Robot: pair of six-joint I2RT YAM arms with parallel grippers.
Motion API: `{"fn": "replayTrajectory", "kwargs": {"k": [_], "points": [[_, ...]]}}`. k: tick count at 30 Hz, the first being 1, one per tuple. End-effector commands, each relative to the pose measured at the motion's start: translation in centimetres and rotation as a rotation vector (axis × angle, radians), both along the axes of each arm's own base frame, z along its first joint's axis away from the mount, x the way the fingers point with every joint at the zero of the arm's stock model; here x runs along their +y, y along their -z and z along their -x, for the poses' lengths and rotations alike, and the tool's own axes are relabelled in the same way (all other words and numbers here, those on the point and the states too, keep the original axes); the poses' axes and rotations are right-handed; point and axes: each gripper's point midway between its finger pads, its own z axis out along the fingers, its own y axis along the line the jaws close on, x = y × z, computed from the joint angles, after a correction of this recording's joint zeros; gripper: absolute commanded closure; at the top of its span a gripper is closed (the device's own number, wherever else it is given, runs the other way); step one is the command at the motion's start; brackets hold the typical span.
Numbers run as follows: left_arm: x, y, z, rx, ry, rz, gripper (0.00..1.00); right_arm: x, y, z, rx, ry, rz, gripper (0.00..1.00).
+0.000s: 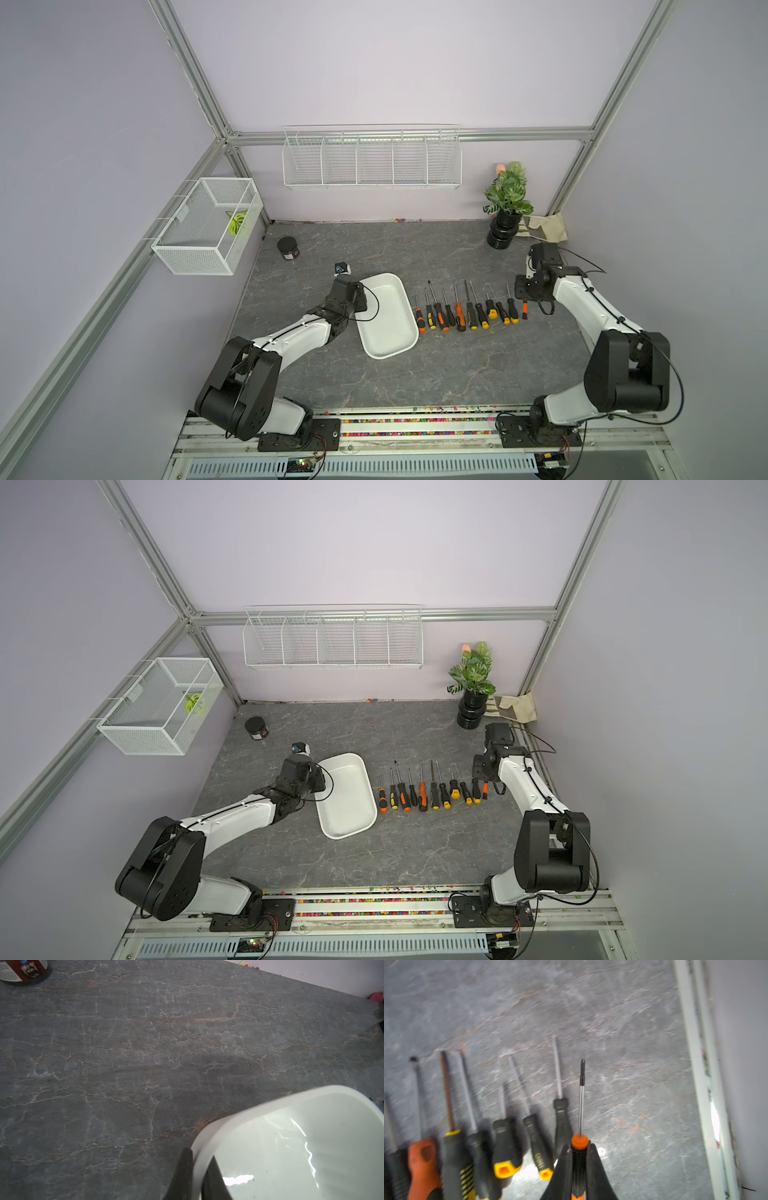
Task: Take out the screwdriver from the storage box
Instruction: Place the screwdriver at the center of the board.
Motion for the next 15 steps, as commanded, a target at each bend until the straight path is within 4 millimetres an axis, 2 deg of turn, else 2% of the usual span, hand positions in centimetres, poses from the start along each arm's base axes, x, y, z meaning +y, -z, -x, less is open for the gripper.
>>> {"fn": "replayTrajectory", "kwargs": {"k": [1,6,12,15], "points": [[-0.4,0.0,-0.6,-0.013,0.021,-0.003,1.00,-1.7,0.7,-0.8,0.009,0.035,0.052,1.00],[0.0,-0.1,-0.4,-0.019,0.016,-0.018,1.00,-2.3,2.4,-1.7,0.061,0.037,0.056,1.00],[0.0,-0.1,-0.5,-0.021,0.016,-0.017,1.00,-2.0,4.9,-2.0,0.128,0.022,0.041,1.00],[0.0,0.1,-0.5,-0.019,0.017,-0.018,1.00,-2.0,5.5,-2.2,0.142,0.020,0.040,1.00]]}}
